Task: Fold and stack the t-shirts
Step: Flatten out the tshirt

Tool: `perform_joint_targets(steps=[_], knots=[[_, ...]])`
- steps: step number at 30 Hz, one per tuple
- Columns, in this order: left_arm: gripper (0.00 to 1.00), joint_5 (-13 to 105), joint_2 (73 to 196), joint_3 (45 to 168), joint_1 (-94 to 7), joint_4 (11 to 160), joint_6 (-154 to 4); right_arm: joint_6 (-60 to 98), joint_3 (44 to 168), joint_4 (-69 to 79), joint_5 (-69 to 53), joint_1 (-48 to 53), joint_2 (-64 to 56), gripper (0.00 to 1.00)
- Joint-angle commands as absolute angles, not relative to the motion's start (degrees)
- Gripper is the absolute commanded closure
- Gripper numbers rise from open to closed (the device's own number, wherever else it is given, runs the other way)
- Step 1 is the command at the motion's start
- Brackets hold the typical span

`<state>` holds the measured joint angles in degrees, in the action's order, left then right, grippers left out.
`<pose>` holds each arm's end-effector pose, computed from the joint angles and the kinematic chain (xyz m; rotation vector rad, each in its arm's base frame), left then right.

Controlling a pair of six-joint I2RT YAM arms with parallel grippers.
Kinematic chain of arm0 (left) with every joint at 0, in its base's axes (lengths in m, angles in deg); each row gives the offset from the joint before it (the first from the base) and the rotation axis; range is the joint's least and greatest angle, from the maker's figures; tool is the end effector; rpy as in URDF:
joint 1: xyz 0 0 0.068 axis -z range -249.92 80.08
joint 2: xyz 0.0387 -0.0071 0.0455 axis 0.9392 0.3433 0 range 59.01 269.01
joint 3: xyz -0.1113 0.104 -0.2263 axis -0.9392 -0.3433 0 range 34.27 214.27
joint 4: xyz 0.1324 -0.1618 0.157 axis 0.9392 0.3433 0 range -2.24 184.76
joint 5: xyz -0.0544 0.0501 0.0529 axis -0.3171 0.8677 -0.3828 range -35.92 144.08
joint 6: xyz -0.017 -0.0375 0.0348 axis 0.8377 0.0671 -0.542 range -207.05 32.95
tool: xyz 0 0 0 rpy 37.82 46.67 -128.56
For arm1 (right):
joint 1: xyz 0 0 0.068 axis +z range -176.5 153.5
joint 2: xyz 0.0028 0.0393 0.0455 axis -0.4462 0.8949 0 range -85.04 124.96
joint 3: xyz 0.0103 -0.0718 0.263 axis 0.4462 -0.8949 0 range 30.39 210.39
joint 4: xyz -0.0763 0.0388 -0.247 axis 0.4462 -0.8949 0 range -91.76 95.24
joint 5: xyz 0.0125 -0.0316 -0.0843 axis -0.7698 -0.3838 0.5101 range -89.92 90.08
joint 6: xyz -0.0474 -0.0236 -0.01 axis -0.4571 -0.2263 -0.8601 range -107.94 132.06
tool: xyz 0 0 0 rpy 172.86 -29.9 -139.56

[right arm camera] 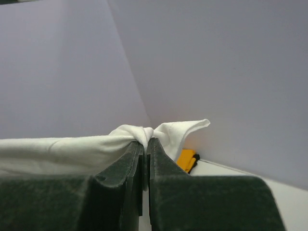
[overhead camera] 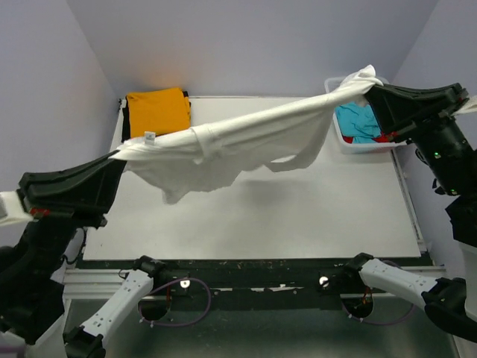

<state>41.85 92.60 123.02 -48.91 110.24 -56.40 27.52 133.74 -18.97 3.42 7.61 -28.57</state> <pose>-0.0191 -0.0007 0.5536 0.1153 1.0503 -0.9267 0.0831 0.0537 0.5957 -0.1432 1.1979 0.7270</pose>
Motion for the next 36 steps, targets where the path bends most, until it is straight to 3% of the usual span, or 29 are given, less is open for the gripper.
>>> perform_joint_targets(steps=[1,5,10,17,19,21,22,23,25,26,29,30,36], knots=[[1.00,28.77,94.06,131.31,-48.94,114.92,-57.72,28.85,140.57,-23.71,-11.97,7.42,-28.09,0.99],[1.00,28.96,93.05,130.02,-49.01,114.17,-57.35,29.88,140.63,-23.91,-8.94,7.43,-28.09,0.99],[1.00,40.44,93.43,125.01,-49.01,114.57,-59.20,28.40,139.04,-24.10,5.49,7.42,-24.76,0.99],[1.00,74.24,105.66,110.33,-49.36,115.13,-59.40,22.34,130.43,-17.94,29.76,7.29,-8.73,0.99],[1.00,79.50,113.02,107.36,-51.26,117.68,-57.06,20.49,127.17,-14.18,28.91,5.90,-2.15,0.96],[1.00,74.23,120.57,104.02,-55.66,117.93,-53.61,20.63,125.39,-11.79,21.74,3.67,5.53,0.94],[0.93,71.20,123.86,102.53,-58.10,117.04,-52.66,21.66,124.92,-10.14,18.64,2.69,10.29,0.94],[0.65,68.69,127.92,101.24,-59.73,116.24,-51.99,21.78,124.50,-8.09,16.36,1.90,13.79,0.92],[0.06,66.48,134.32,101.23,-61.79,117.26,-50.86,21.19,125.19,-4.80,12.63,1.62,22.46,0.66],[0.02,66.23,136.69,101.62,-62.26,117.79,-50.82,20.75,126.85,-4.86,10.29,1.62,26.37,0.40],[0.01,66.00,140.74,102.37,-62.84,118.17,-51.52,20.89,129.77,-5.39,6.59,1.60,32.53,0.06],[0.02,65.51,140.91,102.30,-62.87,117.81,-51.64,21.34,129.67,-5.31,6.67,1.57,32.79,0.00],[0.01,54.52,138.60,97.74,-62.73,111.63,-50.76,25.34,119.30,-5.20,13.09,1.62,23.96,0.00]])
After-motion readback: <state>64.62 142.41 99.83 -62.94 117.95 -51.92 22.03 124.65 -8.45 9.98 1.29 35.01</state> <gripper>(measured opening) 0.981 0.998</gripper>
